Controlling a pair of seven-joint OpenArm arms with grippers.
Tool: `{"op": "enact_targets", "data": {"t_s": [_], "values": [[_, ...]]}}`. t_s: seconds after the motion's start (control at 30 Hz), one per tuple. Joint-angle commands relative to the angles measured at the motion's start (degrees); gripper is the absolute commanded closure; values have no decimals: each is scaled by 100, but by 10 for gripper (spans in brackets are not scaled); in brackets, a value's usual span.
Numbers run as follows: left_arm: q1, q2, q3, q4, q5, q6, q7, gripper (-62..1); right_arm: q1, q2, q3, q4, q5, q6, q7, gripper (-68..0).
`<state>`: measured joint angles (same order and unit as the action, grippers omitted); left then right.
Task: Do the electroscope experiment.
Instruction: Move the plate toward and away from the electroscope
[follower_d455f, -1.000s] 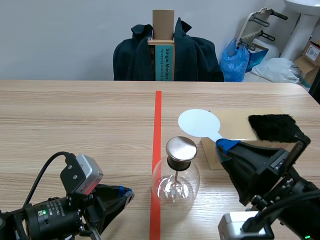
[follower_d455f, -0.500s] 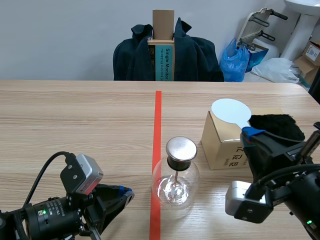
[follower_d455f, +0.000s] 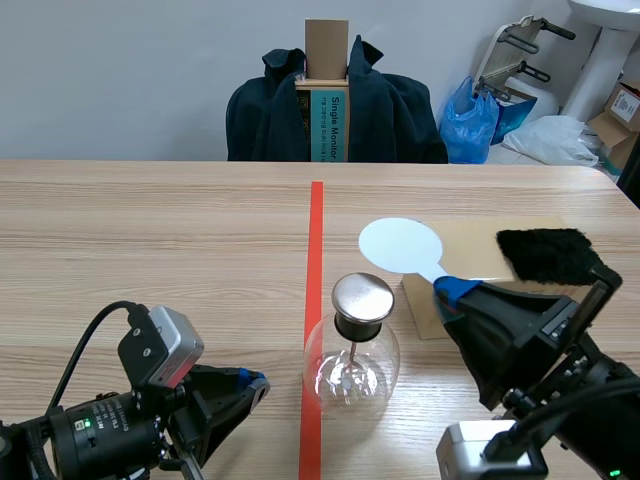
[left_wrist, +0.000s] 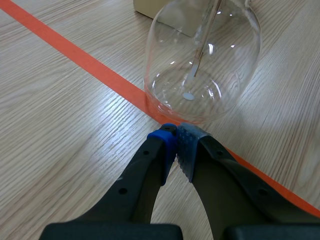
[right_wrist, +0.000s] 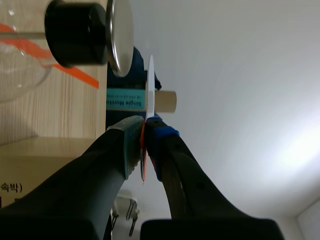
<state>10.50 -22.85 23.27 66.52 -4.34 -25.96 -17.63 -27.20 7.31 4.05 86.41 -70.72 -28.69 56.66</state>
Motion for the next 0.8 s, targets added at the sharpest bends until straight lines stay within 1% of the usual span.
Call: {"op": "enact_targets", "data": {"t_s": [0.0, 0.17, 0.4, 0.6, 0.77], "values": [[-4, 28, -17, 140, -50, -17, -96, -17, 70, 63, 37, 129, 61, -46, 173, -8], [-4, 28, -17, 140, -50, -17, -96, -17, 70, 63, 37, 129, 59, -46, 726, -8], [-4, 28, -17, 140, -50, -17, -96, -17, 70, 63, 37, 129, 59, -46, 1198, -8], [-4, 28, -17, 140, -50, -17, -94, -17, 70, 63, 37, 129, 59, -46, 1384, -8], [-4, 28, -17, 140, -50, -17, -94, -17, 70, 63, 37, 129, 59, -46, 1377, -8]]}}
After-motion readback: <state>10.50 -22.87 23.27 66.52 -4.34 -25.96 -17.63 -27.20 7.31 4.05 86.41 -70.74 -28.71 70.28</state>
